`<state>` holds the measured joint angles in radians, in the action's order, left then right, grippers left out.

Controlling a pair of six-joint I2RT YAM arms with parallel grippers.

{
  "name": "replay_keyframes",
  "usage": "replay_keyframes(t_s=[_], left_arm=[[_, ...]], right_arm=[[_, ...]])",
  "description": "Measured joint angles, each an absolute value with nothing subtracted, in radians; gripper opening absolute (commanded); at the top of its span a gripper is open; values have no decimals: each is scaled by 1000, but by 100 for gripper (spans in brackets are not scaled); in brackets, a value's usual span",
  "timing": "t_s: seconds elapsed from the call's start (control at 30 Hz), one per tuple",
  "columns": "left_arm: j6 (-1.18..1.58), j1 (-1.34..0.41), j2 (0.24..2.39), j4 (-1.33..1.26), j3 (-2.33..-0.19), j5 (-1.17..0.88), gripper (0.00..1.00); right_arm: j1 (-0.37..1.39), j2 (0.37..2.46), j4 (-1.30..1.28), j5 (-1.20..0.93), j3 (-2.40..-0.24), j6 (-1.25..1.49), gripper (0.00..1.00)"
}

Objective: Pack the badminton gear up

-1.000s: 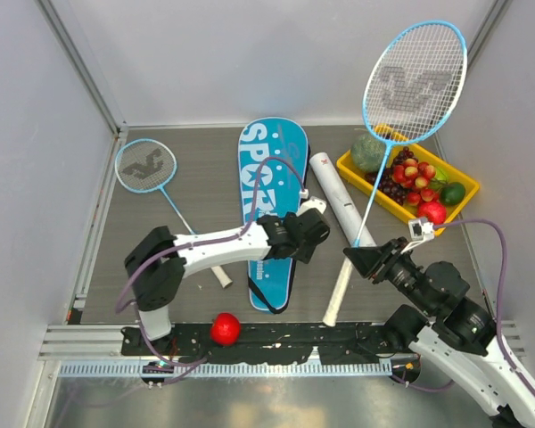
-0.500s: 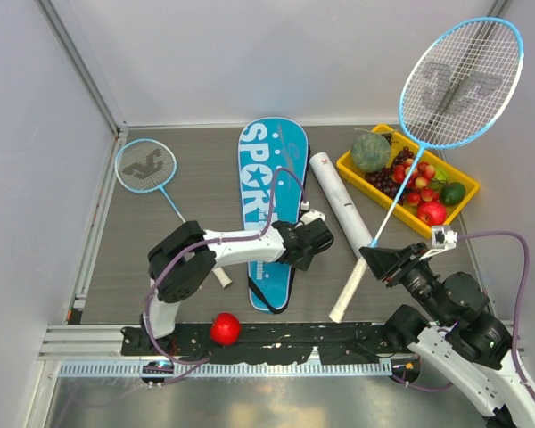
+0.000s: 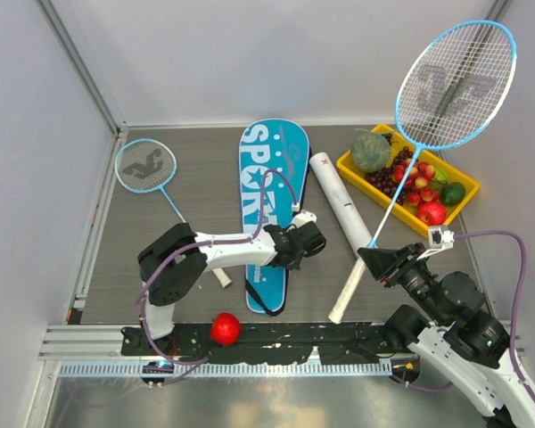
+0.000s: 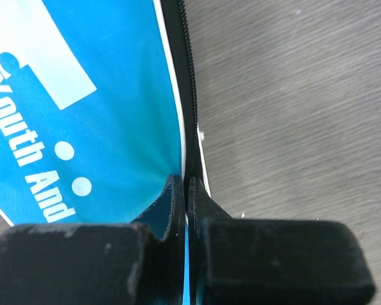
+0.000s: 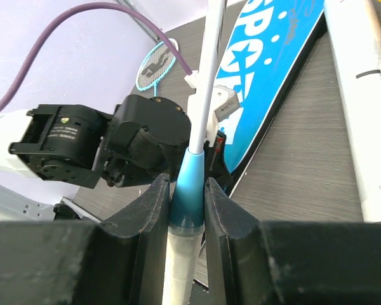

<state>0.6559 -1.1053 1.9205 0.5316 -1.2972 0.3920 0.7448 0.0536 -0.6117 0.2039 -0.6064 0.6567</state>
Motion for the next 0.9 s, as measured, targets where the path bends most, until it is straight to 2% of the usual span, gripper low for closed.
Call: replay_keyframes(t_s=[0.3, 0.9], left_arm=[[704, -1093, 1739, 474, -1158, 324, 0], [822, -1014, 1560, 367, -1020, 269, 0]], right_arm=[[745, 89, -572, 118, -497, 693, 5], [745, 160, -475, -184, -221, 905, 5]])
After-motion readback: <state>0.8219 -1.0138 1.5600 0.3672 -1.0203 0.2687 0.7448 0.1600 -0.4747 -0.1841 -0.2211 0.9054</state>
